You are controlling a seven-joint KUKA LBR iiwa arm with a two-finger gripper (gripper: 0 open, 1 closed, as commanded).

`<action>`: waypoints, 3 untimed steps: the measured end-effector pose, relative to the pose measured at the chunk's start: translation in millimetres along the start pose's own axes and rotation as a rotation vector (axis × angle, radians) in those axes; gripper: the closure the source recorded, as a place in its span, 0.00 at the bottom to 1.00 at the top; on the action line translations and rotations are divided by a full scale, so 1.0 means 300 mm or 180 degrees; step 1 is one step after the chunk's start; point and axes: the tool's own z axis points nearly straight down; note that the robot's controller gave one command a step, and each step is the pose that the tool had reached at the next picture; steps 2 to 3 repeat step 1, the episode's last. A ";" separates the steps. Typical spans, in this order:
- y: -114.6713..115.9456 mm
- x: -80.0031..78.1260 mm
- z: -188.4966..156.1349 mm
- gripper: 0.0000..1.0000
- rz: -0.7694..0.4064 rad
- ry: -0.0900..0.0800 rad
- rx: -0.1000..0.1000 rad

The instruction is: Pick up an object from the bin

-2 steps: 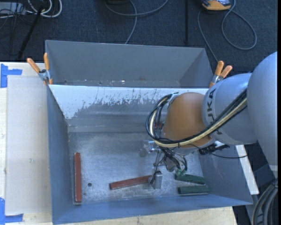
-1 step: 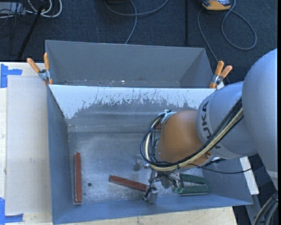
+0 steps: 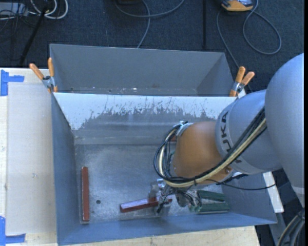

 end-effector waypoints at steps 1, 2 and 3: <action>0.109 -0.077 -0.468 1.00 -0.0104 -0.0026 -0.0003; 0.109 -0.077 -0.468 1.00 -0.0104 -0.0026 -0.0003; 0.109 -0.077 -0.468 1.00 -0.0104 -0.0026 -0.0003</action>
Offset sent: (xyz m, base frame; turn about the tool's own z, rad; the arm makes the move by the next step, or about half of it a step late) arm 0.0158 0.0350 0.1369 -0.0292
